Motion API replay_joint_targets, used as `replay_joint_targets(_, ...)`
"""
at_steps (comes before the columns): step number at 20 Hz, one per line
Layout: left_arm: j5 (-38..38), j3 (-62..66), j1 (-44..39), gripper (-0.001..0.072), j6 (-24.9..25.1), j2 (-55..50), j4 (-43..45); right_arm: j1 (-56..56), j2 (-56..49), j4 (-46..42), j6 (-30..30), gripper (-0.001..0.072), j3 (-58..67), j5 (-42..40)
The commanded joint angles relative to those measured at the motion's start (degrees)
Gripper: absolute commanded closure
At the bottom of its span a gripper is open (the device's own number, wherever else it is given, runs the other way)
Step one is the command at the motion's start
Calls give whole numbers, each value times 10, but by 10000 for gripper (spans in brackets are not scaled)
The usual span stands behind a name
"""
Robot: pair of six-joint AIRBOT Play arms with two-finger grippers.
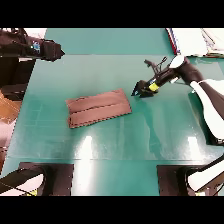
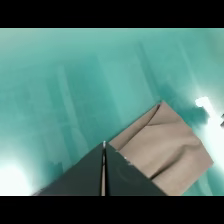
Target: Fold the shirts.
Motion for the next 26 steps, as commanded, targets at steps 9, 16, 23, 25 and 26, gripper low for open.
replay_joint_targets(9,4,0,-2,680,0,-15,-40,122,-76,104,-52,532,15,-112)
replay_joint_targets(16,7,0,-67,681,17,-15,-48,37,14,13,-14,699,71,-127)
replay_joint_targets(23,44,0,-164,680,30,-15,-49,-247,164,-94,33,699,76,-107)
replay_joint_targets(25,50,0,-168,680,30,-15,-56,-331,186,-94,33,699,76,-106)
replay_joint_targets(26,51,0,-168,680,29,-15,-58,-372,195,-94,33,699,76,-105)
